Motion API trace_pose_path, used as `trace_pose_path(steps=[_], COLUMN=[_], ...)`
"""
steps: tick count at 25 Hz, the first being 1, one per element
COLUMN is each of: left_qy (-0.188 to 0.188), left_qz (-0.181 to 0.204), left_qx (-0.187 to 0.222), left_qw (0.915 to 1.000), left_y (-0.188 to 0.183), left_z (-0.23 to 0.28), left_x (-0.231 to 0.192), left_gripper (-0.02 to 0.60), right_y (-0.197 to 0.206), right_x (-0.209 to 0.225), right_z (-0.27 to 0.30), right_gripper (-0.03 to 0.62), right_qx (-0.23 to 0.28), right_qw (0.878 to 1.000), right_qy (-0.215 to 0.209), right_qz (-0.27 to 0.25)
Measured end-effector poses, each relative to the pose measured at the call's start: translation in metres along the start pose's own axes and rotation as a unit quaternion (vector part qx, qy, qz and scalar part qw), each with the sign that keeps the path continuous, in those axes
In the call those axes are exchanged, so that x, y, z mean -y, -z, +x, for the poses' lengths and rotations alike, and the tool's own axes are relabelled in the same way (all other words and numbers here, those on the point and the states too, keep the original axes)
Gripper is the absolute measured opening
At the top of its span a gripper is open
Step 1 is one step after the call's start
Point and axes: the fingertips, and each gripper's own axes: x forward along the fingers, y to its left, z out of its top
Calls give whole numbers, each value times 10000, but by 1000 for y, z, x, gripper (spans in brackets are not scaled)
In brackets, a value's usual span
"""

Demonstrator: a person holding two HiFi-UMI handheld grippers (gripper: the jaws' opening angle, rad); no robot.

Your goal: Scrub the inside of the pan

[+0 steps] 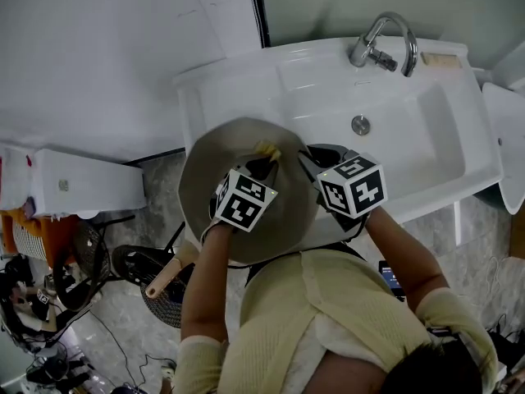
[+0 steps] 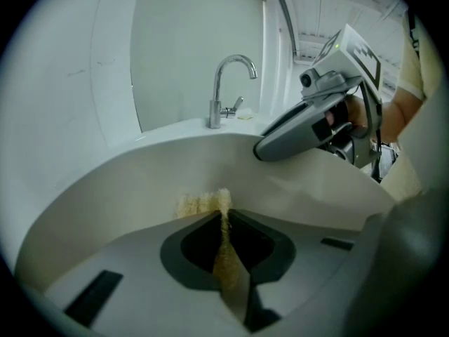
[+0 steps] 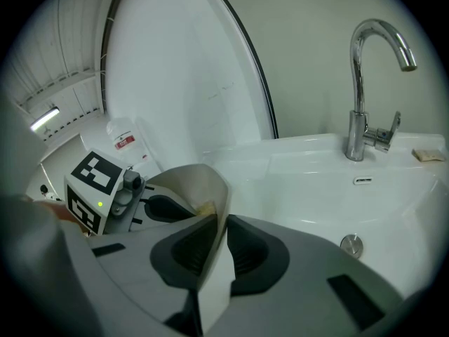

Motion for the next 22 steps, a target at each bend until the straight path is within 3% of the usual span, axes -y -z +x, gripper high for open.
trace_pose_path(steps=[10,22], left_qy=[697,1623], left_qz=[402,812], left_qx=[-184,-662], left_qw=[9966,9812], left_y=[4,22], left_z=[1,-13], left_x=[36,82], left_gripper=[81,81], right_y=[0,0], right_x=[0,0], right_z=[1,1], right_gripper=[48,48], right_qx=[17,-7], right_qw=[10000,10000], right_qy=[24,37], right_qz=[0,-58])
